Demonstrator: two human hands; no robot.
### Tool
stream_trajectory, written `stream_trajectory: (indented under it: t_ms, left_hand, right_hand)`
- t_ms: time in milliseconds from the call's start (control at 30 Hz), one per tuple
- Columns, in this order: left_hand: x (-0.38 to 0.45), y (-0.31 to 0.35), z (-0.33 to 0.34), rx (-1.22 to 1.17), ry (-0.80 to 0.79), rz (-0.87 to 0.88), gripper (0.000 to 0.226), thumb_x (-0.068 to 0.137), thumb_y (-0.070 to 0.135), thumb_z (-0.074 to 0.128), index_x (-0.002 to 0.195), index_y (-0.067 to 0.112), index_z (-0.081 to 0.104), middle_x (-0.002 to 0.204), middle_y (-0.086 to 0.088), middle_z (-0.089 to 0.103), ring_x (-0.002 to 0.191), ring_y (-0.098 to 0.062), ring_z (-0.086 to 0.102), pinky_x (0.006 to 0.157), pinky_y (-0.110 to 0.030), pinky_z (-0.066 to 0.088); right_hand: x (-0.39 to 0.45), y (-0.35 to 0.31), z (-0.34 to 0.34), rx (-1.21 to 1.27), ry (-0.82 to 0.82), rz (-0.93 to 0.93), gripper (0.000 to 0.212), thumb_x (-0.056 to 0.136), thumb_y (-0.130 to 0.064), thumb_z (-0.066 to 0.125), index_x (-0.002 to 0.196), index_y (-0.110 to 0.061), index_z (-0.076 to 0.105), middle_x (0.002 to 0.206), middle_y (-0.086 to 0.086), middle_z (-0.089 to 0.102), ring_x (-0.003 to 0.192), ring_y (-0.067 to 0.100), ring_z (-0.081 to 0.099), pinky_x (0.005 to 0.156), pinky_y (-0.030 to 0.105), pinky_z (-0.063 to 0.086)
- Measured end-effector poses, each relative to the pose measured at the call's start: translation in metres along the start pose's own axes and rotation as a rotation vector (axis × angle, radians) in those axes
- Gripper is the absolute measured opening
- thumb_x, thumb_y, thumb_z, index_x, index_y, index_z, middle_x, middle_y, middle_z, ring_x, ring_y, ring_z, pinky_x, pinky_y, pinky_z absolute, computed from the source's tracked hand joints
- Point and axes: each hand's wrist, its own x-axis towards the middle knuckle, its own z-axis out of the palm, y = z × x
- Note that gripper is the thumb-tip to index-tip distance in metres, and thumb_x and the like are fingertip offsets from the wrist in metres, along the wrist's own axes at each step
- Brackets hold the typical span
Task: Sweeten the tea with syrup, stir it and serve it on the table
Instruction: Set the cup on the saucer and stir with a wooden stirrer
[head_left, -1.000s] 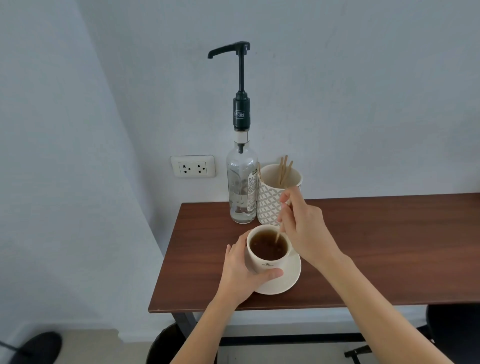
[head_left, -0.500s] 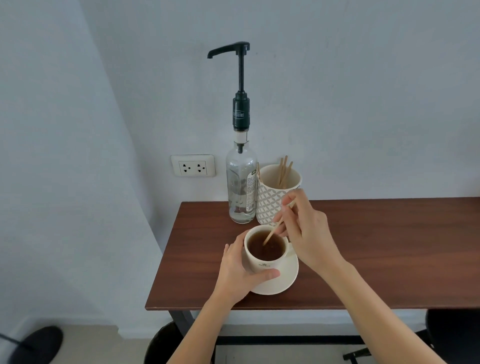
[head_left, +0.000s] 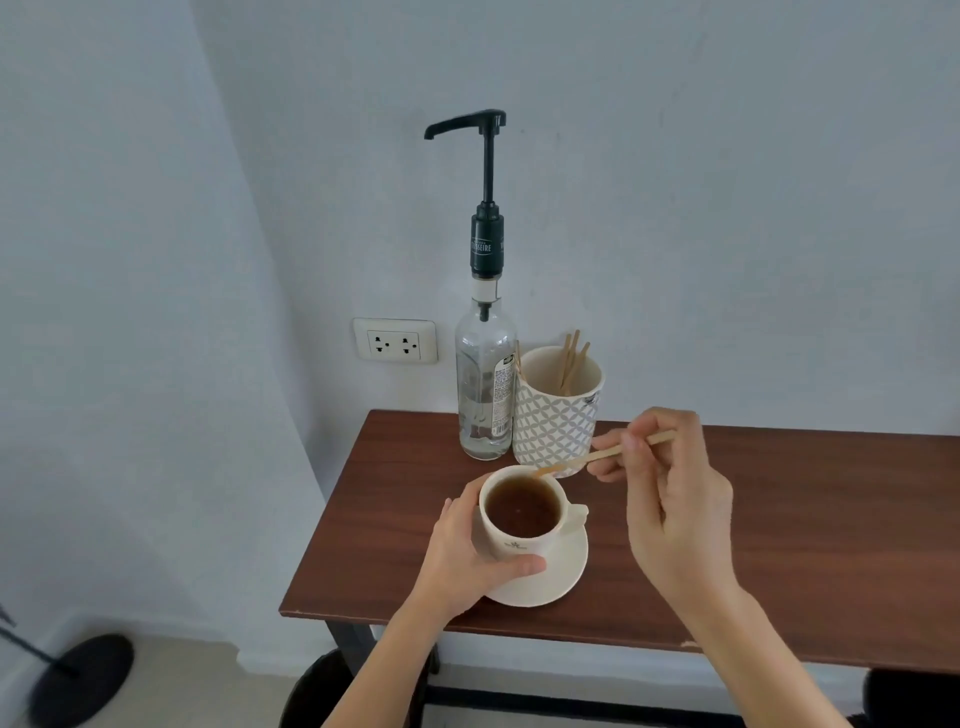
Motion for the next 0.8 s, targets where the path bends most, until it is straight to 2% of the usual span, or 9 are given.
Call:
stream_trajectory:
  t_ms: [200, 333, 433, 467, 533, 633, 733, 800]
  left_hand:
    - [-0.001, 0.004, 0.0, 0.009, 0.013, -0.016, 0.089, 0.052, 0.051, 0.095, 0.127, 0.056, 0.049, 0.128, 0.034, 0.059, 0.127, 0.004, 0.051, 0.116, -0.049, 0.037]
    - [-0.004, 0.008, -0.007, -0.02, -0.058, 0.06, 0.091, 0.055, 0.03, 0.1, 0.129, 0.052, 0.051, 0.133, 0.027, 0.059, 0.13, 0.003, 0.051, 0.113, -0.034, 0.04]
    - [-0.008, 0.0, -0.032, 0.052, -0.091, 0.044, 0.094, 0.063, 0.05, 0.091, 0.142, 0.046, 0.04, 0.146, 0.024, 0.047, 0.139, 0.001, 0.04, 0.117, -0.026, 0.033]
    - [-0.009, -0.007, -0.044, 0.084, -0.033, 0.043, 0.09, 0.068, 0.057, 0.084, 0.145, 0.039, 0.04, 0.147, 0.022, 0.046, 0.138, 0.004, 0.039, 0.115, -0.02, 0.031]
    - [-0.013, -0.019, -0.075, 0.106, 0.181, 0.063, 0.07, 0.081, 0.059, 0.071, 0.141, 0.031, 0.048, 0.141, 0.019, 0.053, 0.13, 0.015, 0.043, 0.109, -0.01, 0.031]
    - [-0.014, -0.046, -0.133, 0.08, 0.524, 0.025, 0.047, 0.091, 0.048, 0.057, 0.131, 0.022, 0.06, 0.129, 0.014, 0.061, 0.114, 0.022, 0.05, 0.097, -0.011, 0.042]
    - [-0.011, -0.089, -0.196, 0.144, 0.68, -0.054, 0.034, 0.101, 0.03, 0.057, 0.129, 0.013, 0.062, 0.129, 0.0, 0.062, 0.113, 0.0, 0.055, 0.09, -0.006, 0.042]
    - [-0.007, -0.125, -0.233, 0.178, 0.689, -0.14, 0.034, 0.103, 0.026, 0.055, 0.132, 0.009, 0.059, 0.134, -0.007, 0.058, 0.123, -0.018, 0.056, 0.094, -0.016, 0.042]
  right_hand:
    - [-0.002, 0.006, -0.003, 0.016, 0.003, 0.059, 0.004, 0.101, -0.018, 0.043, 0.1, -0.022, 0.044, 0.086, -0.002, 0.074, 0.073, 0.005, 0.074, 0.065, 0.032, 0.061]
    - [0.0, 0.0, -0.002, 0.072, 0.024, 0.145, 0.01, 0.101, -0.023, 0.043, 0.096, -0.03, 0.044, 0.084, -0.006, 0.075, 0.07, 0.007, 0.075, 0.068, 0.038, 0.062]
    - [0.001, -0.016, -0.002, 0.246, 0.143, 0.192, 0.019, 0.103, -0.021, 0.042, 0.096, -0.038, 0.044, 0.087, 0.001, 0.076, 0.069, 0.016, 0.076, 0.07, 0.035, 0.063]
    - [0.001, -0.022, -0.002, 0.307, 0.173, 0.204, 0.022, 0.104, -0.017, 0.042, 0.096, -0.037, 0.045, 0.087, 0.001, 0.076, 0.068, 0.019, 0.076, 0.07, 0.034, 0.064]
    - [-0.002, -0.035, 0.005, 0.407, 0.211, 0.233, 0.026, 0.105, -0.01, 0.04, 0.096, -0.034, 0.046, 0.083, 0.002, 0.076, 0.066, 0.022, 0.075, 0.07, 0.032, 0.063]
    - [-0.012, -0.058, 0.034, 0.534, 0.241, 0.305, 0.019, 0.102, -0.015, 0.044, 0.095, -0.031, 0.05, 0.082, 0.006, 0.076, 0.064, 0.022, 0.074, 0.068, 0.032, 0.063]
    - [-0.031, -0.083, 0.085, 0.571, 0.26, 0.363, 0.026, 0.104, -0.009, 0.041, 0.092, -0.03, 0.051, 0.08, 0.007, 0.077, 0.061, 0.02, 0.073, 0.065, 0.03, 0.064]
    - [-0.045, -0.101, 0.13, 0.588, 0.253, 0.39, 0.015, 0.098, -0.018, 0.045, 0.09, -0.029, 0.052, 0.08, 0.009, 0.077, 0.058, 0.022, 0.072, 0.062, 0.029, 0.063]
